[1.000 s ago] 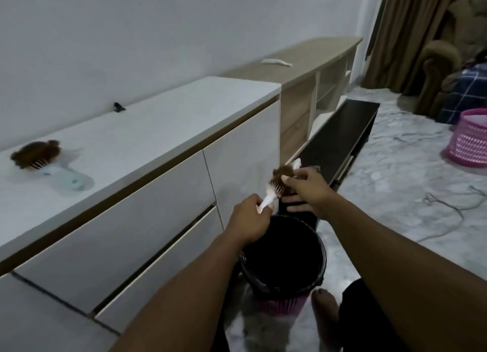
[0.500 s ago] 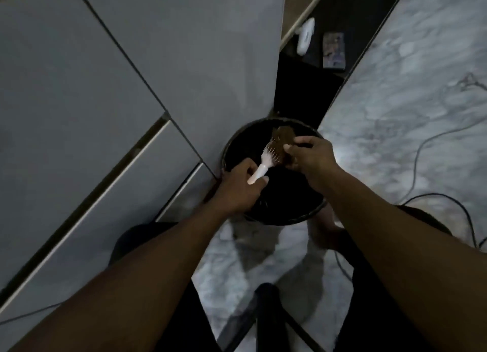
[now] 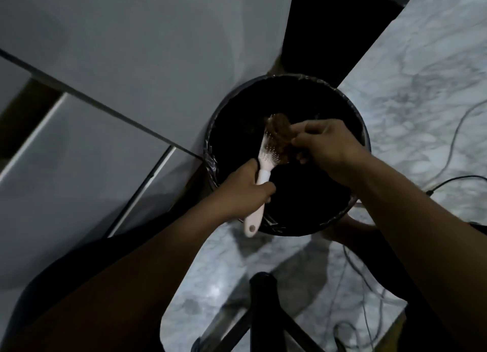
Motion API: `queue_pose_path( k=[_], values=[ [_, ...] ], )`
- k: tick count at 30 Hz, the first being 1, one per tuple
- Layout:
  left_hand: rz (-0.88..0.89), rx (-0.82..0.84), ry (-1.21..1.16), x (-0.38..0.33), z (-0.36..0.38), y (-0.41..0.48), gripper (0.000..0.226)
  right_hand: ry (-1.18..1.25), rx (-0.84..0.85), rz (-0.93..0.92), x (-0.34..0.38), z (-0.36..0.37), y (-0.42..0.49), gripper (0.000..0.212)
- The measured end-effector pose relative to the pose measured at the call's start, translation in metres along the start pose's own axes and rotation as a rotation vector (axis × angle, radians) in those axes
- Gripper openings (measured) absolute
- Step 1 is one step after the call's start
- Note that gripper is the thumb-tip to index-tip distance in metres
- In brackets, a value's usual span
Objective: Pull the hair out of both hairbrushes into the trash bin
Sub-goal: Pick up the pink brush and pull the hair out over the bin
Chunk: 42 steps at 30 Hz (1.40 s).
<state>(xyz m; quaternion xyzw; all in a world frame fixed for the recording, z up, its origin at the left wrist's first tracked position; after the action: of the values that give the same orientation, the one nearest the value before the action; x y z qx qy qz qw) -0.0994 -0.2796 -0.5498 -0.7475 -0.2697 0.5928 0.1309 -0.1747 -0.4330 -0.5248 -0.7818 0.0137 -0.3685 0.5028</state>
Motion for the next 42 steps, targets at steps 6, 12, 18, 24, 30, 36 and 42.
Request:
queue_pose_path(
  k=[6,12,18,24,30,36,42],
  values=[
    [0.023,-0.098,0.053,-0.006,-0.01,0.02,0.033,0.184,0.036,0.074,0.003,0.005,0.014,0.024],
    [0.042,-0.098,0.092,-0.012,-0.012,0.027,0.045,0.292,-0.055,-0.041,0.005,0.01,0.015,0.037],
    [0.075,-0.085,0.16,-0.022,-0.017,0.022,0.033,0.176,-0.156,-0.13,0.018,-0.006,0.008,0.004],
    [0.087,-0.107,0.351,-0.029,-0.025,0.017,0.02,0.293,0.054,-0.041,0.01,0.005,0.007,0.013],
    [0.158,-0.111,0.454,-0.041,-0.021,0.015,0.021,0.432,0.099,0.012,0.006,0.0,0.008,0.022],
    [0.186,-0.049,0.573,-0.044,-0.011,0.014,0.02,0.251,-0.158,-0.179,0.016,-0.017,0.007,0.012],
    [0.17,-0.081,0.457,-0.042,-0.016,0.018,0.02,0.33,-0.198,-0.127,0.01,-0.025,0.008,0.017]
  ],
)
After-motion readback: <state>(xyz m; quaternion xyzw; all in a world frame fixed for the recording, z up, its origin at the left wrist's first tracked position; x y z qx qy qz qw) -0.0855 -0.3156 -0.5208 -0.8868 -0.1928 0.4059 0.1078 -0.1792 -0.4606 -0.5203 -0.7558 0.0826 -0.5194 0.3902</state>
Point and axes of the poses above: each hand's wrist, its own y-axis towards the middle knuckle, its own z-axis out of the palm, x = y × z, the point moved 10 cm from there along y, towards the middle knuckle, and after that the axes turned 14 degrees about z, right-handed, at the moved point
